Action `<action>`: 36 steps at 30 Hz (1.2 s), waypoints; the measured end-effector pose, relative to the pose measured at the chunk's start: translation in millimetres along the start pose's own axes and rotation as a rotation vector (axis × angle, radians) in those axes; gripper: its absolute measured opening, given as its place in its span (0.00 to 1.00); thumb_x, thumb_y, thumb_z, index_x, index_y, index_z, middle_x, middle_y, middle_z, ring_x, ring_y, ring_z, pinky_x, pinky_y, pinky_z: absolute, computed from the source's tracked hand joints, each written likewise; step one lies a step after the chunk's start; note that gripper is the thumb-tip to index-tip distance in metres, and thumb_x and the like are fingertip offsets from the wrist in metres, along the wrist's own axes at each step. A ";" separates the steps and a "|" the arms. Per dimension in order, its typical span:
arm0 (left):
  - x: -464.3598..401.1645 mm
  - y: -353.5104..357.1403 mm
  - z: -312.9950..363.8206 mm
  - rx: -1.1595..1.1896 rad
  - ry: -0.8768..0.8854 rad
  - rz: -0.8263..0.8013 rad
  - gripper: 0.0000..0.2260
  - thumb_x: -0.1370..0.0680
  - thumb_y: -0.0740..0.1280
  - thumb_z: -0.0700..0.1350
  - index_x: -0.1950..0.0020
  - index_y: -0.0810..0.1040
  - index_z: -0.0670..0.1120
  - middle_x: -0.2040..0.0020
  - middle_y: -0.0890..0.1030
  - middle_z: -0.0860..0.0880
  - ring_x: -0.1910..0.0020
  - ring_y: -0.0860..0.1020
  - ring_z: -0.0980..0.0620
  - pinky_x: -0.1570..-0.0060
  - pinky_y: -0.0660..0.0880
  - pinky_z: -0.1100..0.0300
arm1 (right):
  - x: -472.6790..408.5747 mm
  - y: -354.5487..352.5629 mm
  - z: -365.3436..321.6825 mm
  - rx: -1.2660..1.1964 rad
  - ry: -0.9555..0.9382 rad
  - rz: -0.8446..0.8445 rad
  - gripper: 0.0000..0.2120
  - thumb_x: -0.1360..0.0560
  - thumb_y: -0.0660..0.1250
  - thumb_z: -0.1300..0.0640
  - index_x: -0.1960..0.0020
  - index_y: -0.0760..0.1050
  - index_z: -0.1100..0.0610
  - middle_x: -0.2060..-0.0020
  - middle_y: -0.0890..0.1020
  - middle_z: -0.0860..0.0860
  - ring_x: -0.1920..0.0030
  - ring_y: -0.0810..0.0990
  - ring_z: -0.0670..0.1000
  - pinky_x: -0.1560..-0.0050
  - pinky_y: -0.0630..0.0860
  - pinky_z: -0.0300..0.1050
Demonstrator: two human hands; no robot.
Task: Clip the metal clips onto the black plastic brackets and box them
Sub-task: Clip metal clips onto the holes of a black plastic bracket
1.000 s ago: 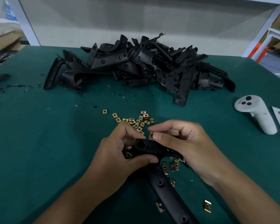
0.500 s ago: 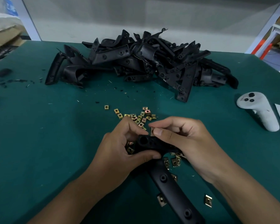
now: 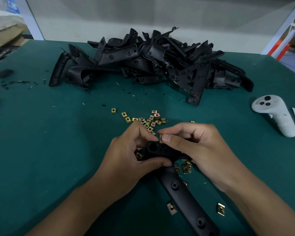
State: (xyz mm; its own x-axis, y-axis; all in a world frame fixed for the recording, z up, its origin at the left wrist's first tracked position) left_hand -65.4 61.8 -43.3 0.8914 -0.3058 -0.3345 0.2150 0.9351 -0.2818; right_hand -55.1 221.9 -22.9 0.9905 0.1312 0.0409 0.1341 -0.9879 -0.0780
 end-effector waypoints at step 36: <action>-3.5 -5.6 -1.9 0.108 -0.065 0.026 0.20 0.35 0.79 0.58 0.49 0.74 0.64 0.57 0.87 0.57 0.55 0.84 0.58 0.54 0.79 0.60 | 9.1 -1.2 -13.7 0.333 -0.170 -0.100 0.09 0.25 0.73 0.52 0.45 0.85 0.45 0.54 0.87 0.43 0.53 0.85 0.43 0.54 0.78 0.35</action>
State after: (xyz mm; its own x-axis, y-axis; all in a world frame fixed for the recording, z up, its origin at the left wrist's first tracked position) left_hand -70.5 57.4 -42.3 0.9204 -0.2718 -0.2809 0.2297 0.9576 -0.1739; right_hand -46.6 223.1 -8.8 0.9592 0.2649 -0.0993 0.2048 -0.8924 -0.4021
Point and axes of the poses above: each hand's wrist, its own x-axis away from the middle knuckle, its own y-axis out of the palm, z = x × y, the point moved 6 cm from there along -x, towards the middle knuckle
